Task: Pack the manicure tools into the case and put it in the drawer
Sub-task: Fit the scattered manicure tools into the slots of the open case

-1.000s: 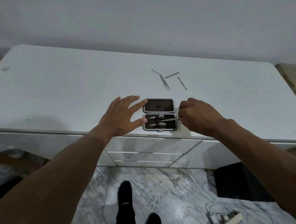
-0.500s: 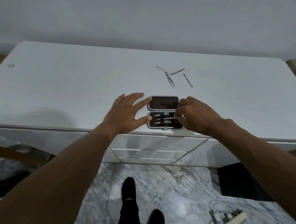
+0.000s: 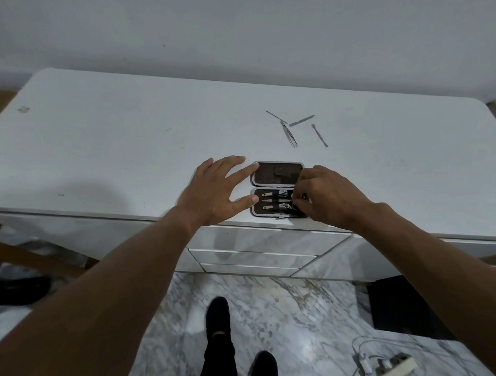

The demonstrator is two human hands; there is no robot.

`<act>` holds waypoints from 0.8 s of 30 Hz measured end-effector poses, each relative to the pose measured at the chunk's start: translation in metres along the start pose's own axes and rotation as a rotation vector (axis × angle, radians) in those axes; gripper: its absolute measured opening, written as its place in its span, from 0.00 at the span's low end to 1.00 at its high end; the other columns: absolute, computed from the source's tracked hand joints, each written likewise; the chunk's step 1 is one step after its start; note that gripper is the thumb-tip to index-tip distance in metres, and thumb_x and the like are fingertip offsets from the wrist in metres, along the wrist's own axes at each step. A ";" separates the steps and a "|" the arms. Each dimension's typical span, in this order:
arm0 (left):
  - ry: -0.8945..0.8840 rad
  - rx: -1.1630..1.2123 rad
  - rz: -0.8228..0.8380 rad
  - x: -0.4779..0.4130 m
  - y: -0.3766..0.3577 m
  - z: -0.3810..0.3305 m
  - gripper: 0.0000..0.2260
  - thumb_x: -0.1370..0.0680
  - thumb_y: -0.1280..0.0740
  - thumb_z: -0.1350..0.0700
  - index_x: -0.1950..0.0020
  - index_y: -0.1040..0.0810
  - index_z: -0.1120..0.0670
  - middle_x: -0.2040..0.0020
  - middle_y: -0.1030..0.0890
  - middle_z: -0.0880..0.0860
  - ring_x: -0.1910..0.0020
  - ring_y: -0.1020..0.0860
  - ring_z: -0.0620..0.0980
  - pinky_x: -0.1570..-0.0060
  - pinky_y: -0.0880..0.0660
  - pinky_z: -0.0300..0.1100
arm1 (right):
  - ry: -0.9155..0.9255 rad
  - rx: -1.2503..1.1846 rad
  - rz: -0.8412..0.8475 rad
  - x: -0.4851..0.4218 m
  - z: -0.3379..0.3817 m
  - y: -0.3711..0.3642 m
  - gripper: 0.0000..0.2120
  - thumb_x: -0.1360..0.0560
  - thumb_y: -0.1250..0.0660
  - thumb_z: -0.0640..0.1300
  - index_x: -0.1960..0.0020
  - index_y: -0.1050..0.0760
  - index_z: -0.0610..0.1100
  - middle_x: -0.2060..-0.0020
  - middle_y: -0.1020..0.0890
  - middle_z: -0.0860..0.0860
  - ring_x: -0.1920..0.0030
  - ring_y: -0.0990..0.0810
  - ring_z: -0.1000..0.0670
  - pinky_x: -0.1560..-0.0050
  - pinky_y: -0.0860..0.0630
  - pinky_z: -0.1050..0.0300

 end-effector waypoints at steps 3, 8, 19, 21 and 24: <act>0.000 0.001 0.005 0.000 0.000 0.000 0.30 0.23 0.50 0.31 0.22 0.44 0.40 0.23 0.37 0.49 0.24 0.41 0.49 0.25 0.46 0.55 | -0.020 -0.004 0.012 -0.001 0.000 0.000 0.09 0.25 0.36 0.45 0.54 0.17 0.43 0.53 0.20 0.47 0.51 0.24 0.44 0.52 0.25 0.48; 0.003 0.013 0.015 0.001 0.001 -0.001 0.30 0.22 0.51 0.31 0.22 0.44 0.40 0.22 0.38 0.49 0.23 0.42 0.49 0.24 0.47 0.55 | -0.038 -0.025 0.036 -0.002 -0.002 0.003 0.09 0.26 0.36 0.46 0.54 0.18 0.45 0.53 0.20 0.47 0.51 0.24 0.44 0.52 0.24 0.48; 0.034 0.032 0.061 0.001 0.002 -0.001 0.31 0.23 0.52 0.30 0.22 0.49 0.38 0.20 0.45 0.50 0.21 0.51 0.50 0.24 0.53 0.59 | -0.301 -0.093 -0.084 -0.049 -0.022 0.021 0.10 0.24 0.38 0.45 0.49 0.20 0.43 0.52 0.19 0.45 0.52 0.20 0.41 0.51 0.22 0.49; 0.041 0.043 0.056 0.000 0.003 -0.001 0.31 0.23 0.51 0.30 0.22 0.48 0.38 0.20 0.44 0.51 0.21 0.50 0.50 0.24 0.52 0.59 | -0.371 -0.095 -0.090 -0.065 -0.028 0.021 0.10 0.24 0.38 0.44 0.48 0.21 0.41 0.52 0.18 0.43 0.51 0.20 0.40 0.51 0.23 0.49; 0.041 0.045 0.039 0.001 0.004 -0.001 0.31 0.24 0.49 0.30 0.22 0.45 0.38 0.21 0.41 0.51 0.21 0.47 0.51 0.24 0.49 0.59 | -0.497 -0.104 -0.079 -0.088 -0.036 0.019 0.12 0.25 0.38 0.44 0.45 0.23 0.40 0.49 0.19 0.41 0.48 0.21 0.38 0.50 0.24 0.49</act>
Point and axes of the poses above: each hand's wrist, its own x-axis away from the middle knuckle, its own y-axis out of the back of the hand, z = x × y, the point moved 2 cm from there along -x, towards the middle knuckle
